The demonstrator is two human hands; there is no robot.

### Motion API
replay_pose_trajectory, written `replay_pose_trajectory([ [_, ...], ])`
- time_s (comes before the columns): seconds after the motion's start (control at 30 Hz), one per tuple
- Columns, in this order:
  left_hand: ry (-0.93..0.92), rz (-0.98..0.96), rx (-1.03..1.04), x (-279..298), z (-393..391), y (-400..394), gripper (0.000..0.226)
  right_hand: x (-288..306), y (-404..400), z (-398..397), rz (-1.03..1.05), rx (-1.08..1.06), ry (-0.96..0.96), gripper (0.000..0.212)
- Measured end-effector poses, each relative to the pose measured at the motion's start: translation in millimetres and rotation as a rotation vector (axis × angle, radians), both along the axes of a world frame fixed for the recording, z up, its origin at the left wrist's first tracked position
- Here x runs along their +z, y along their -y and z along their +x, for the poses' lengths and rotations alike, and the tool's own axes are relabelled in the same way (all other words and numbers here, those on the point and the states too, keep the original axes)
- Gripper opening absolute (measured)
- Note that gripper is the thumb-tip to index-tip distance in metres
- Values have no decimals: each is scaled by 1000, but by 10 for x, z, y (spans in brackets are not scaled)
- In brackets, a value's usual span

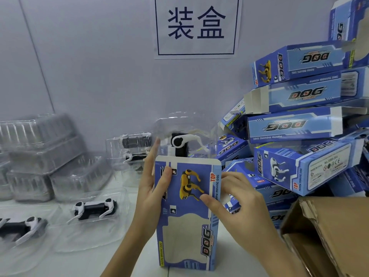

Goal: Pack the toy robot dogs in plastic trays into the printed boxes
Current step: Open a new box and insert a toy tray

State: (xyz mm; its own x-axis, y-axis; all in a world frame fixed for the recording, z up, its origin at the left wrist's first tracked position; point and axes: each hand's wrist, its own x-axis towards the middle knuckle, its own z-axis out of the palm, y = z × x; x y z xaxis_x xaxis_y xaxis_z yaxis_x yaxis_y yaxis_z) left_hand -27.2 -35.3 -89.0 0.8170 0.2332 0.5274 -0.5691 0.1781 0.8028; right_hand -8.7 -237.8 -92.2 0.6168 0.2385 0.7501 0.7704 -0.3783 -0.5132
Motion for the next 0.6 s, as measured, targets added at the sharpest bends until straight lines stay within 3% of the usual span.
replay_pose_trajectory([
  [0.2,-2,0,2,-1,-28,3,61,-34,-14,17,24,-16,-68,53],
  [0.3,-7,0,57,-1,-63,15,53,-72,-39,8,115,0,-46,42],
  [0.4,2,-18,148,-29,-82,28,48,-87,-68,-26,289,86,-221,64],
  [0.5,31,16,249,-60,-82,54,44,-79,-71,-39,272,135,-230,87],
  [0.6,101,131,438,-81,-81,77,45,-80,-65,-37,173,71,-158,78],
])
